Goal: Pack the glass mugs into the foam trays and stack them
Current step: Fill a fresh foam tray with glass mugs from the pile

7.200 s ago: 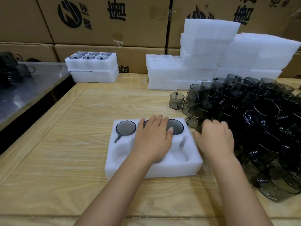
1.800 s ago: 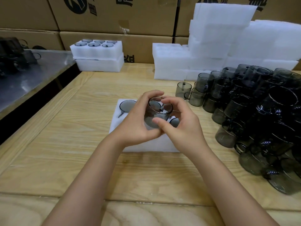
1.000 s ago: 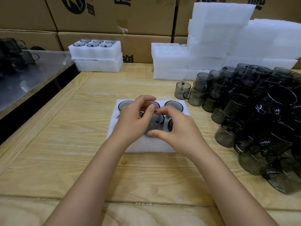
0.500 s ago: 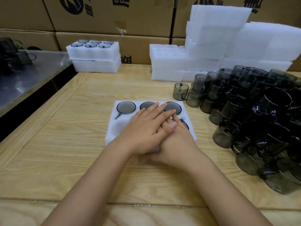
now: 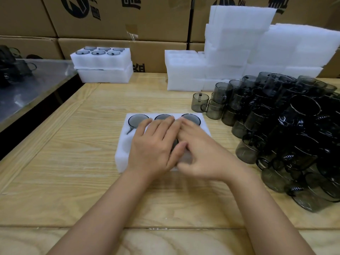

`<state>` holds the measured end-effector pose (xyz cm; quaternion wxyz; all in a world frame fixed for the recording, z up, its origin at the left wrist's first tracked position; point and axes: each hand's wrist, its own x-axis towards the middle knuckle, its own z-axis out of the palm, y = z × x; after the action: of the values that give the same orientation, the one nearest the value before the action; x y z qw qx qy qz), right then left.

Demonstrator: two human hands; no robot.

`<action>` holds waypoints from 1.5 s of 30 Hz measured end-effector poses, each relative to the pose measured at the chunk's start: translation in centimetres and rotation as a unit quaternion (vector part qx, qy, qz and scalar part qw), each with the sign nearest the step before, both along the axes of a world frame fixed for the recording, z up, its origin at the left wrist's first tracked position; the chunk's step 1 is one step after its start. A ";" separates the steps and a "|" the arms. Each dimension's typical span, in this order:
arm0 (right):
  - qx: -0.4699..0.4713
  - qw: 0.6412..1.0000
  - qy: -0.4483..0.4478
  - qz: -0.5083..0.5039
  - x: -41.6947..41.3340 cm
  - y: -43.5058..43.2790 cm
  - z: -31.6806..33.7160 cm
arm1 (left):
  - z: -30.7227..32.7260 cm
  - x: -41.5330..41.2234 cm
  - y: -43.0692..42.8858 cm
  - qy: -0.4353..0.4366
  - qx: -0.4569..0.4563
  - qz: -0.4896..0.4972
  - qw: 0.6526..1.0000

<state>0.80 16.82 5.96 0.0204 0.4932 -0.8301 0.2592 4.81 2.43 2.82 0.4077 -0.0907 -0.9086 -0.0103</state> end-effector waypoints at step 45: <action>-0.266 0.957 -0.066 -0.092 1.8 -2.2 -0.5 | 3.0 0.7 -5.0 -0.184 0.455 -0.159 0.857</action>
<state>2.59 14.58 5.51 0.1201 0.3734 -0.7723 0.4996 5.50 -2.57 5.84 0.2221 -0.0348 -0.8345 -0.5031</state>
